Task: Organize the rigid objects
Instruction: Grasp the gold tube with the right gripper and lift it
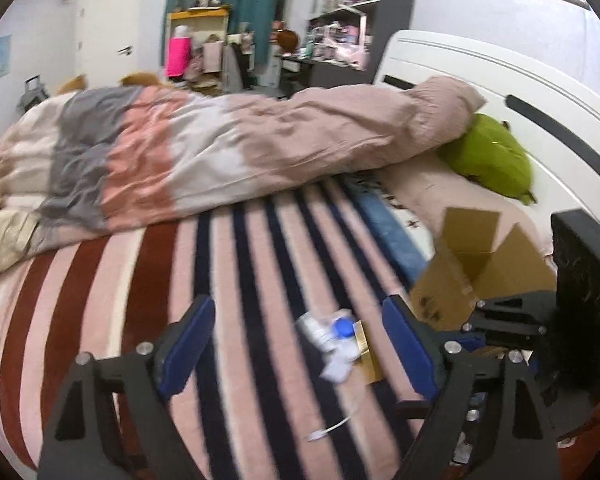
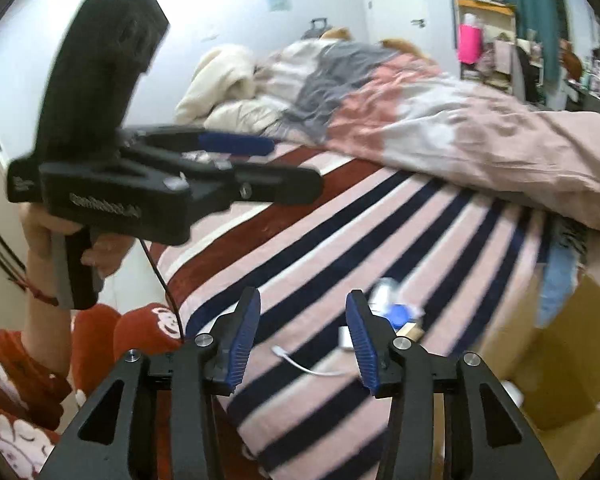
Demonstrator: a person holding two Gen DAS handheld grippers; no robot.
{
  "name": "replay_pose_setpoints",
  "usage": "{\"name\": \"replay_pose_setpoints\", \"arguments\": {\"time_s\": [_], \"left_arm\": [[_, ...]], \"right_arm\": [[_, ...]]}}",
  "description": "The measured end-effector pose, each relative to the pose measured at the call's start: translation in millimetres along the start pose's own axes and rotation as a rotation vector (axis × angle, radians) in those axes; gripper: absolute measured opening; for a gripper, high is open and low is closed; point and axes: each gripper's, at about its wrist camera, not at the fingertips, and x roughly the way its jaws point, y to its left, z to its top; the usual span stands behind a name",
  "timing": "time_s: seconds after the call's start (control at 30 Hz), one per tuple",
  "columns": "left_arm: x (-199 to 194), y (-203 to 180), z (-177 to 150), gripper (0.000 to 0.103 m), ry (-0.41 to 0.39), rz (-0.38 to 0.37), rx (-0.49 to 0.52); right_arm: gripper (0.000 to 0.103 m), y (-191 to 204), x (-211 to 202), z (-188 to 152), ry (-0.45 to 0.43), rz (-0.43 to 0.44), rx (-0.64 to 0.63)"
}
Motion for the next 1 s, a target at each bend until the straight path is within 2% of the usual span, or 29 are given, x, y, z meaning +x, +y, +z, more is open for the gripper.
{"name": "replay_pose_setpoints", "arguments": {"time_s": [0.13, 0.2, 0.37, 0.47, 0.57, 0.77, 0.93, 0.97, 1.0], "left_arm": [[7.4, 26.6, -23.4, 0.083, 0.008, -0.011, -0.036], [12.7, 35.4, -31.2, 0.083, 0.012, -0.026, -0.053], [20.1, 47.6, -41.9, 0.083, 0.024, -0.040, -0.069], [21.9, 54.2, -46.6, 0.083, 0.028, -0.046, -0.080], [22.8, 58.0, -50.6, 0.083, 0.031, -0.056, -0.092], [22.9, 60.7, -56.8, 0.083, 0.037, -0.051, -0.097], [22.3, 61.5, -58.3, 0.083, 0.041, -0.047, -0.098], [22.0, 61.4, -58.8, 0.083, 0.041, -0.045, -0.095], [22.0, 61.4, -59.1, 0.083, 0.042, -0.042, -0.095]], "right_arm": [[0.041, 12.7, 51.5, -12.1, 0.038, -0.008, 0.028], [0.041, 11.8, 71.9, -27.7, 0.027, -0.004, 0.045], [0.049, -17.4, 93.7, -56.5, -0.045, -0.265, 0.137], [0.050, -36.8, 91.8, -72.8, -0.037, -0.368, 0.210], [0.058, -42.3, 86.0, -87.0, -0.030, -0.447, 0.198], [0.061, -50.7, 80.7, -93.6, 0.011, -0.501, 0.252], [0.060, -51.1, 96.0, -90.9, 0.018, -0.418, 0.315], [0.054, -54.7, 101.3, -91.4, 0.022, -0.404, 0.350], [0.041, -57.7, 105.1, -90.9, 0.026, -0.409, 0.367]]}}
